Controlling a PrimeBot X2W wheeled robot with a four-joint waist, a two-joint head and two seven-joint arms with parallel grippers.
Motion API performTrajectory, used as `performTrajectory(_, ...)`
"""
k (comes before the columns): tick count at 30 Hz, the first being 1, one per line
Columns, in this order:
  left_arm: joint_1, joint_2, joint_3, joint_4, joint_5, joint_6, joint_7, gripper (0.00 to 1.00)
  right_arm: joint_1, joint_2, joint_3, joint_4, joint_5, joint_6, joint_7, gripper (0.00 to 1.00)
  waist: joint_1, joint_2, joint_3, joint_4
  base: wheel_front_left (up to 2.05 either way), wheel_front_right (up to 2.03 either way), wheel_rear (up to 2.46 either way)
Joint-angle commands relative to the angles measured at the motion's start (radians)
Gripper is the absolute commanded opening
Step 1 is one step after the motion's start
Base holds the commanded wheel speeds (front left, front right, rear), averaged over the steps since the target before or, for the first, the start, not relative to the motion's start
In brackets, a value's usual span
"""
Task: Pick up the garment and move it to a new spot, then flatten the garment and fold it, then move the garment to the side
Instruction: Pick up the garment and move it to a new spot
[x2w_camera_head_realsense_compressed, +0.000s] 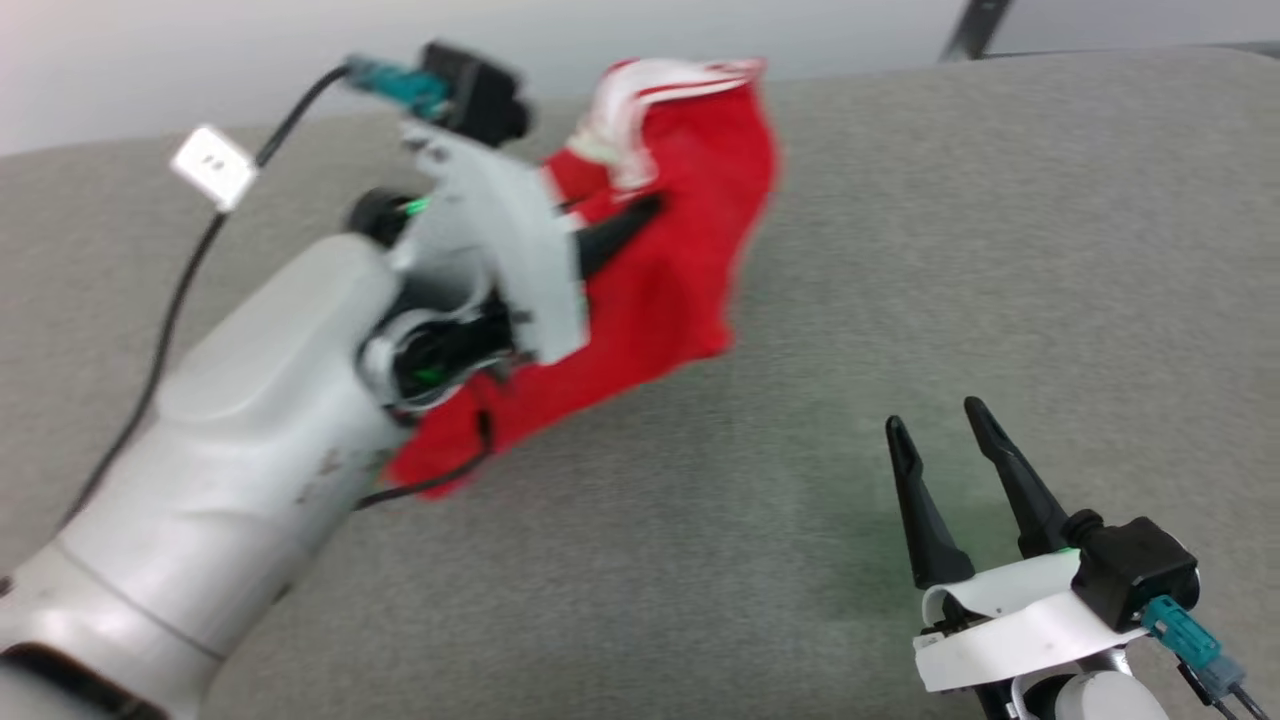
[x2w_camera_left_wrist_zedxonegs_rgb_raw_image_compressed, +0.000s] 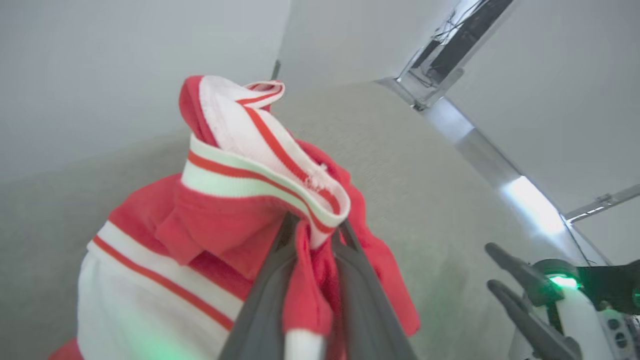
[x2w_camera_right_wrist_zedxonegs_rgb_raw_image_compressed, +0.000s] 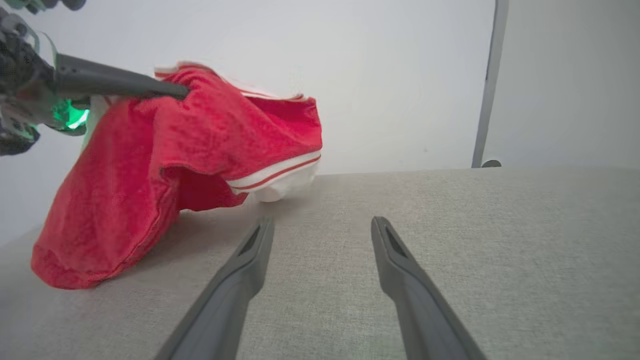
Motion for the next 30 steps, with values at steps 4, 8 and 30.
performTrajectory(4, -0.033, -0.049, 0.02, -0.038, -0.106, -0.002, -0.029, 0.0, -0.006, 0.003, -0.011, 0.008, 0.016, -0.001, -0.008, 1.0, 0.0, 0.0, 0.014, -0.079, 0.0, 0.0, 0.0)
performTrajectory(8, -0.015, -0.058, 0.004, 0.006, -0.156, -0.002, -0.02, 0.0, -0.016, 0.003, -0.018, -0.008, 0.036, -0.001, -0.009, 1.0, 0.0, 0.0, 0.027, -0.117, 0.0, 0.0, 0.0)
performTrajectory(30, -0.012, 0.019, -0.305, 0.347, 0.002, 0.0, 0.0, 0.0, -0.042, 0.002, -0.006, -0.034, 0.044, -0.001, -0.009, 1.0, 0.0, 0.0, 0.068, -0.135, 0.0, 0.0, 0.0)
